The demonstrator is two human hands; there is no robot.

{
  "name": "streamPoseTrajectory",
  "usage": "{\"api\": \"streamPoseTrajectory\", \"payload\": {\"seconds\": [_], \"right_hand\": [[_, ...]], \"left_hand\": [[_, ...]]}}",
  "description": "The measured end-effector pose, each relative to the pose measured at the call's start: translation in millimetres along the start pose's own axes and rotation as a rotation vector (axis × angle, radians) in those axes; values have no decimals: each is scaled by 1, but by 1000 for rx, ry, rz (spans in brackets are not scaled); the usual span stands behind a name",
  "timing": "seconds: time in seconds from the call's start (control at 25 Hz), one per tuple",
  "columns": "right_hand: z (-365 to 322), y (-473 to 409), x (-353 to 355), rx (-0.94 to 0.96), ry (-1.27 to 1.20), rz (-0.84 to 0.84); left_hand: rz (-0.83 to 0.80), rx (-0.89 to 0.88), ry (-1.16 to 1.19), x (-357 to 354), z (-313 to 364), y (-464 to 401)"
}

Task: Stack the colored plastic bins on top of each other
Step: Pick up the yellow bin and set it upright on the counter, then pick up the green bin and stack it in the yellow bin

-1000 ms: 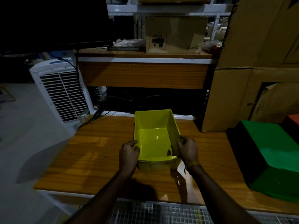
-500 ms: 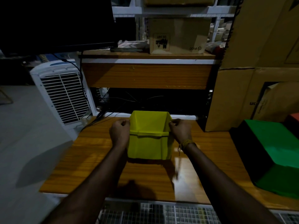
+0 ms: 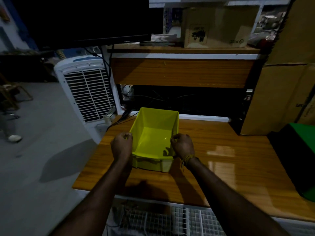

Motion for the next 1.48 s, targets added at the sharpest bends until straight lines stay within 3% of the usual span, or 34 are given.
{"api": "streamPoseTrajectory", "payload": {"seconds": [0.48,0.6,0.72,1.04,1.48], "right_hand": [[-11,8,-39,-17,86,-14],[-7,8,-40,12,63,-55],[4,12,-31,54,97,-60],[91,12,51,35,125,3],[257,2,254,-128,123,169]], "left_hand": [[42,-7,-20,24,-41,-16],[35,1,-177,22,-35,-8],[-3,-124,-249,2,-13,7],[-170,-504,-269,-131,68,89],[-454,-621,-225,-342,200,244]]}}
Point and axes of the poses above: each hand's wrist, its own y-axis away from the middle knuckle, its own x-axis out of the back of the hand, z = x × y, the point moved 4 cm from there along -y, towards the middle knuckle, and after that the axes turned 3 degrees about y, right-handed, at the moved point
